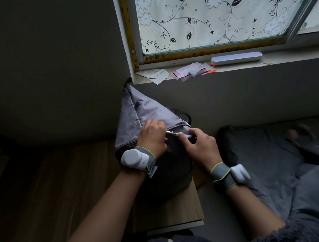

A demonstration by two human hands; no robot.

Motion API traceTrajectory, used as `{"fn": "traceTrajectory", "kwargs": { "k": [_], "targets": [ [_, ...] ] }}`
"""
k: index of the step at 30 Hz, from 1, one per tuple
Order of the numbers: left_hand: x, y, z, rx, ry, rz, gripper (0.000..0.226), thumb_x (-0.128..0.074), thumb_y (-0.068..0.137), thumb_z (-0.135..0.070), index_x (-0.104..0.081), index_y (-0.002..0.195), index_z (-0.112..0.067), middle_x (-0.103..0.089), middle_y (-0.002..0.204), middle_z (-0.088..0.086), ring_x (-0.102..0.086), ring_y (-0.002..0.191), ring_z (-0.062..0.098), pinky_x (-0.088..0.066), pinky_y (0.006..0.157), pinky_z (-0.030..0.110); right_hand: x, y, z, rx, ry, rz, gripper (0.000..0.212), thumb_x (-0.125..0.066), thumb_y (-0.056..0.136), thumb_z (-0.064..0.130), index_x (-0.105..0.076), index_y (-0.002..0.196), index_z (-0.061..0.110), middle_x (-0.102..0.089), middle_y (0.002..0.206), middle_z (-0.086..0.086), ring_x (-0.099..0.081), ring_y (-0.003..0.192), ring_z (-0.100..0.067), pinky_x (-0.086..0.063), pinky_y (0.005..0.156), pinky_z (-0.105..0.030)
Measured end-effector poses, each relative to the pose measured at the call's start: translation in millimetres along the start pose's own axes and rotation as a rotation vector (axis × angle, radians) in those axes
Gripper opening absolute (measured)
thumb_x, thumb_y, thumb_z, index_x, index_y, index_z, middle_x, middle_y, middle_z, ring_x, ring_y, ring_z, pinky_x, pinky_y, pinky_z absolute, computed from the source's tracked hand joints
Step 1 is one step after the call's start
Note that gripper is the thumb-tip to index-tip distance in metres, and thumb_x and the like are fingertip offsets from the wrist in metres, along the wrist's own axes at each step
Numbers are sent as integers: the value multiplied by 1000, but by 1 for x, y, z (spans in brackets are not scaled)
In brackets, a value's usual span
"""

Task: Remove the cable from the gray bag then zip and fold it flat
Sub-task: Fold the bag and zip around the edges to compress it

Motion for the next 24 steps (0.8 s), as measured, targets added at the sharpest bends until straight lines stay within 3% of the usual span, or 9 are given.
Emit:
{"fn": "traceTrajectory", "kwargs": {
  "k": [6, 17, 21, 24],
  "targets": [
    [-9, 6, 5, 90, 19, 72, 24, -60, 76, -12, -55, 100, -8, -59, 106, 13, -50, 103, 32, -41, 90, 37, -5, 0, 2, 49, 1, 53, 59, -66, 75, 65, -61, 117, 24, -70, 112, -3, -63, 107, -26, -52, 88, -40],
    [-12, 6, 17, 19, 9, 5, 22, -51, 74, -3, -51, 96, -8, -57, 102, 14, -48, 96, 30, -36, 86, 33, -17, 6, 4, 102, -20, 81, 67, -73, 70, 60, -58, 123, 21, -67, 120, -1, -61, 111, -21, -50, 92, -34],
    [-3, 6, 16, -24, -50, -25, 22, -53, 73, -1, -53, 94, -7, -59, 98, 14, -50, 93, 31, -36, 82, 33, -24, 9, 3, 101, -6, 131, 61, -75, 67, 61, -63, 114, 23, -70, 109, 3, -64, 102, -16, -51, 86, -31],
    [2, 2, 14, -58, -61, -34, 24, -53, 71, -1, -53, 95, -7, -59, 99, 14, -51, 94, 32, -36, 81, 33, -32, 7, -3, 24, 94, 250, 58, -77, 62, 66, -69, 102, 26, -70, 97, 14, -62, 91, -2, -48, 77, -22]
  ]
}}
Point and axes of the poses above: each hand's wrist, its own y-axis towards the middle knuckle, its own x-axis out of the back of the hand, z = x × y, the point moved 3 cm from there along y, towards the middle knuckle
